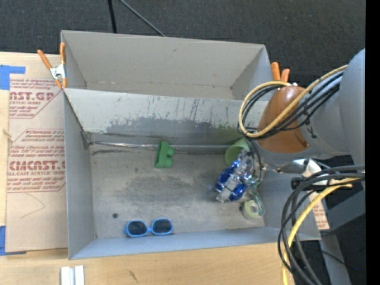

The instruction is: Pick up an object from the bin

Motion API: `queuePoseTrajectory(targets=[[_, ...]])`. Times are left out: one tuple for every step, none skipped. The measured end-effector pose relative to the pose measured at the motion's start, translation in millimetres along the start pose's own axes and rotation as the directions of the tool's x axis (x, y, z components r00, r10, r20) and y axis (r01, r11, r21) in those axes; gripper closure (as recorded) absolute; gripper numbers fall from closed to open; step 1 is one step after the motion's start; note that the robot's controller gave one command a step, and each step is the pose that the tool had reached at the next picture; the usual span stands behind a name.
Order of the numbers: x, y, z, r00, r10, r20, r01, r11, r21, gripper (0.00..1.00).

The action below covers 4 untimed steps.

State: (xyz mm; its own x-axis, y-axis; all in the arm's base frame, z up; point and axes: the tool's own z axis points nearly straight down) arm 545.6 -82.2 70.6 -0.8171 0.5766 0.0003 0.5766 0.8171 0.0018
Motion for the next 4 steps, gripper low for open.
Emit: queuePoseTrajectory(targets=[[0.6, -28.4, -0.2, 0.983, 0.181, 0.001, -0.181, 0.983, -0.002, 0.0], [-4.8, -60.2, -0.8, 0.983, 0.183, 0.004, -0.183, 0.983, -0.004, 0.0], [-5.3, -76.6, -0.5, 0.999, 0.031, -0.005, -0.031, 0.999, -0.009, 0.0], [-6.0, -77.2, -0.6, 0.999, 0.036, -0.003, -0.036, 0.999, -0.009, 1.0]])
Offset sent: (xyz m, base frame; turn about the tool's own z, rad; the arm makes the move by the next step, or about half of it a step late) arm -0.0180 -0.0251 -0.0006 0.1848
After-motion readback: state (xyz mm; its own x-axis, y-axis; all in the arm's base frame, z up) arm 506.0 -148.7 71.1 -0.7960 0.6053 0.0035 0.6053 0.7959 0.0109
